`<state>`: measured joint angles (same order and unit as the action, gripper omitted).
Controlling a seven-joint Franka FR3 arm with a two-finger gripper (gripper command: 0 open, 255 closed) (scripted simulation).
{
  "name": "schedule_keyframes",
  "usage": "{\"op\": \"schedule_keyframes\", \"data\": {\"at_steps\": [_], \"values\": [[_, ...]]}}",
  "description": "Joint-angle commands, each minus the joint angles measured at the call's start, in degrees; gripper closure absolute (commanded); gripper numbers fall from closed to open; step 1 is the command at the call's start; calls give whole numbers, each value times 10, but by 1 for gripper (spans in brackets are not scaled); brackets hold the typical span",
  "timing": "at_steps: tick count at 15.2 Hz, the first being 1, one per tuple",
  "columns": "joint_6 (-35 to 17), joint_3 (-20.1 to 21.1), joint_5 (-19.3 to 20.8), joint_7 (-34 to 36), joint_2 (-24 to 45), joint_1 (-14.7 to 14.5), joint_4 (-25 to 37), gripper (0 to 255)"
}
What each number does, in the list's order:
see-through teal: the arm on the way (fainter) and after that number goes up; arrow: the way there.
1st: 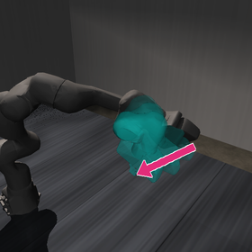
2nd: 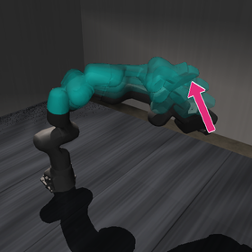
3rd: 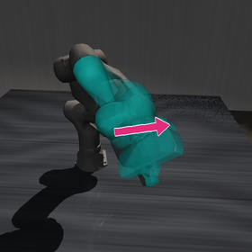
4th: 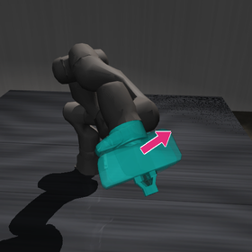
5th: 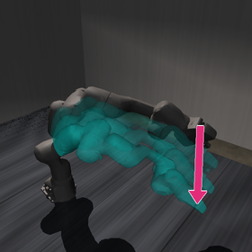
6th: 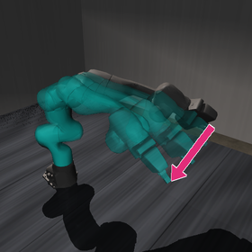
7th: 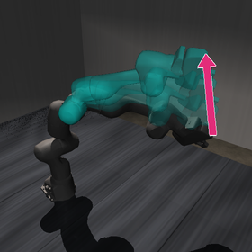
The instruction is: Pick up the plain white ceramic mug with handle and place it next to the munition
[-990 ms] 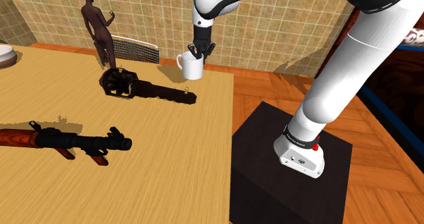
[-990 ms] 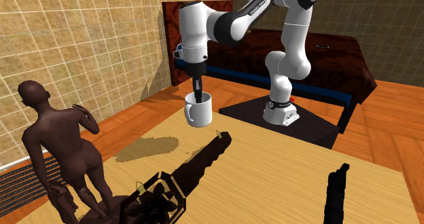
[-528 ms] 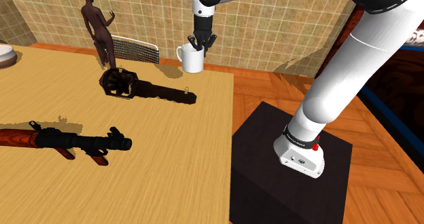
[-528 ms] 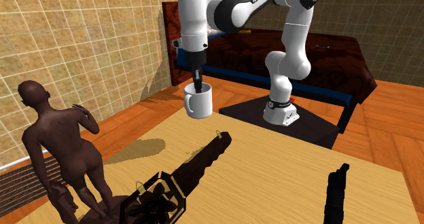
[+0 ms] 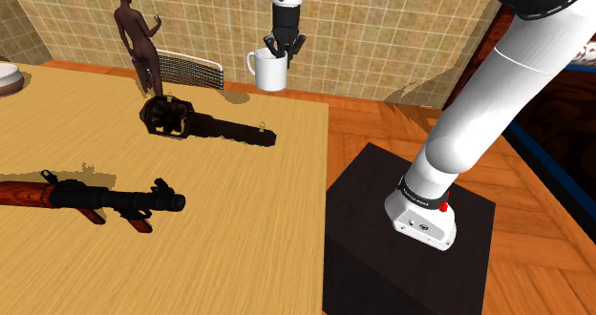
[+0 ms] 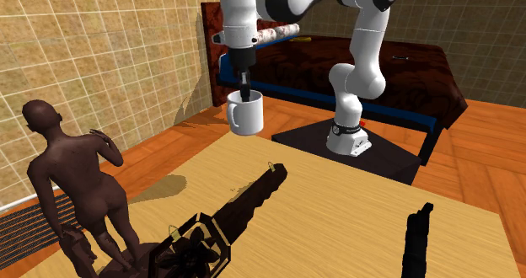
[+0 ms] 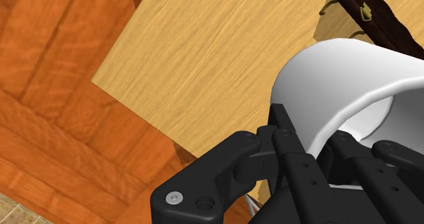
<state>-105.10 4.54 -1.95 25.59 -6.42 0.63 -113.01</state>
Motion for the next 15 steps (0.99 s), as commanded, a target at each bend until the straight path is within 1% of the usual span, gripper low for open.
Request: {"op": "schedule_keyframes", "data": {"at_steps": [1,15], "values": [[17,0,0,0,-2,0,14,255],[125,-1,1,3,4,1,129,255]]}}
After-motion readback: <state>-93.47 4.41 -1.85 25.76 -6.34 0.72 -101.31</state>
